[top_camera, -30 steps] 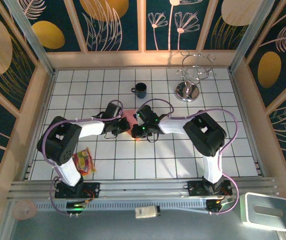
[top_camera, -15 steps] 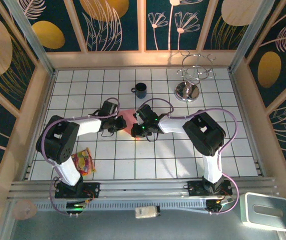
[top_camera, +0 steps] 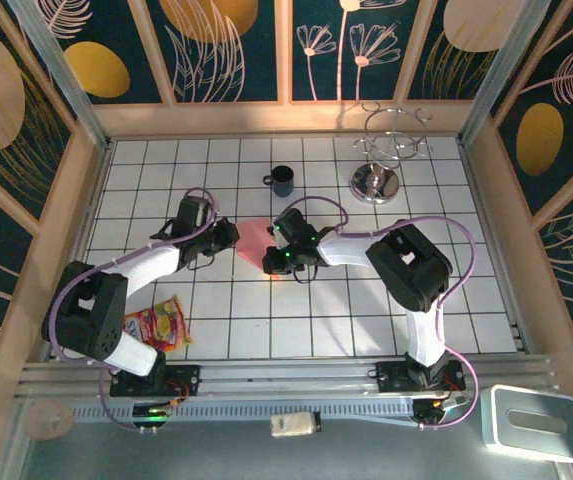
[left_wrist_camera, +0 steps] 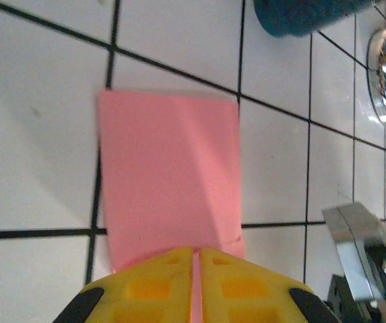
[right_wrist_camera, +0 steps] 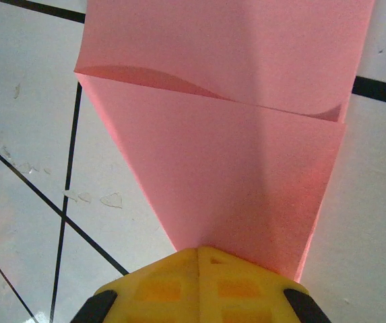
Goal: Fold a paper plane with a square sheet of paper (pick it up from the middle)
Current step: Third fold the triangle at the center of the table.
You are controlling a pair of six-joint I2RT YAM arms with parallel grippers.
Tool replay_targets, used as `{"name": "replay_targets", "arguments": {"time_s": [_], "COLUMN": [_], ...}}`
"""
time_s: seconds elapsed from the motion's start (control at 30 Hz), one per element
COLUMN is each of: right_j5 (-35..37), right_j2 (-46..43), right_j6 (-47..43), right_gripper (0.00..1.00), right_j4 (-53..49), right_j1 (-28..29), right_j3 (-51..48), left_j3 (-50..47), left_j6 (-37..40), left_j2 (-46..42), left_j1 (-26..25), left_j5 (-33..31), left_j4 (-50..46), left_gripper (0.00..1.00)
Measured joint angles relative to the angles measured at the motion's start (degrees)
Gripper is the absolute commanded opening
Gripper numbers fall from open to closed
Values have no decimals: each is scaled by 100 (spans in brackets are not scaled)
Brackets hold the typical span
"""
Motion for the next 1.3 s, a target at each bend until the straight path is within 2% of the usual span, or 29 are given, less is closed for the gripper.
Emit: {"name": "replay_targets", "arguments": {"time_s": [0.23, 0.47, 0.77, 1.13, 1.3], "right_j5": [-68, -68, -66, -68, -68], "right_j2": [11, 11, 11, -22, -24], "right_j6": [48, 114, 140, 262, 273], "right_gripper": [6, 6, 6, 5, 5], "right_j4": [-2, -4, 22, 240, 260], "right_j1": [-33, -33, -33, -37, -37], "right_j3": [0, 0, -33, -177, -186], "left_j3": [-160, 26, 509, 935, 1193], "left_j6": [-319, -319, 37, 511, 756], "left_j2": [608, 1078, 1270, 1429, 1462], "left_j1": [-531, -557, -588, -107, 118], "left_j5": [302, 273, 20, -205, -702], "left_j4": [190, 103, -560, -1126, -1335], "left_gripper": [11, 10, 11, 11, 11]}}
